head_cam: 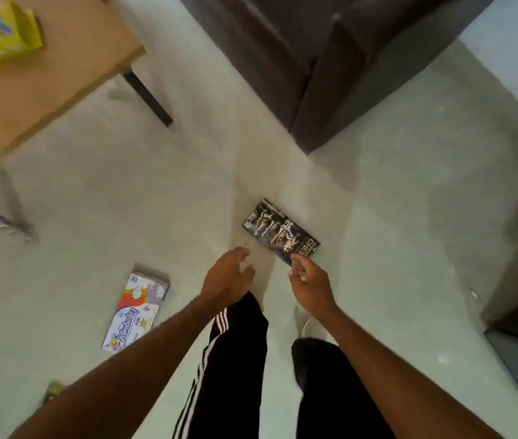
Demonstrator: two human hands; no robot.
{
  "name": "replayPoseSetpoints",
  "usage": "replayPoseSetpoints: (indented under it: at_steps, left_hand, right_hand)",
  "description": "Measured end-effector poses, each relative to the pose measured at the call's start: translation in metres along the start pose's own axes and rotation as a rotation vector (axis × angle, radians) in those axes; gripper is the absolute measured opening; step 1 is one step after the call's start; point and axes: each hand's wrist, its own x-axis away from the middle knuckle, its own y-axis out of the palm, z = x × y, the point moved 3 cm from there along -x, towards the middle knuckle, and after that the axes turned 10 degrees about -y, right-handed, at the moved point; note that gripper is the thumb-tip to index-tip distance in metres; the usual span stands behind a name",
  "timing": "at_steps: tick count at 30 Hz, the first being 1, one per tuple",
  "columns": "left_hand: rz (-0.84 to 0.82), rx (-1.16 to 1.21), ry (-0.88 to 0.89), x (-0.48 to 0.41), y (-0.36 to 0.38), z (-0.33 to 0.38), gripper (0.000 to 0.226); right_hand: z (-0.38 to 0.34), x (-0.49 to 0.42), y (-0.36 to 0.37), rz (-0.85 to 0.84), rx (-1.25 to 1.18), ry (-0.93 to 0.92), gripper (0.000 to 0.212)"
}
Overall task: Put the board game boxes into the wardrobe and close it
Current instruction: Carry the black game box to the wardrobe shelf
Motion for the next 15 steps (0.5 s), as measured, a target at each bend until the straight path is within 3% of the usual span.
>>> replayPoseSetpoints:
  at_steps: [4,6,9,15]
  left_hand:
    - [-0.101,-0.283,-0.049,-0.142,0.06,-0.029,0.049]
    - [-0.136,-0.445,0.007,-0.205,0.097,-0.039,0.053]
    - [-0.13,-0.612,0.128,-0.283,0.147,-0.055,0.063]
    - [-0.019,-0.839,0.196,-0.386,0.214,-0.099,0.089]
  right_hand:
    - [0.091,-0.096,0.055,-0.04,0.044,0.097,0.046]
    - [0.141,-0.141,0.084,-0.054,0.079,0.13,0.05]
    - [0.211,-0.197,0.122,-0.133,0.228,0.121,0.057]
    - [0.309,-0.25,0.169,-0.272,0.473,0.146,0.079]
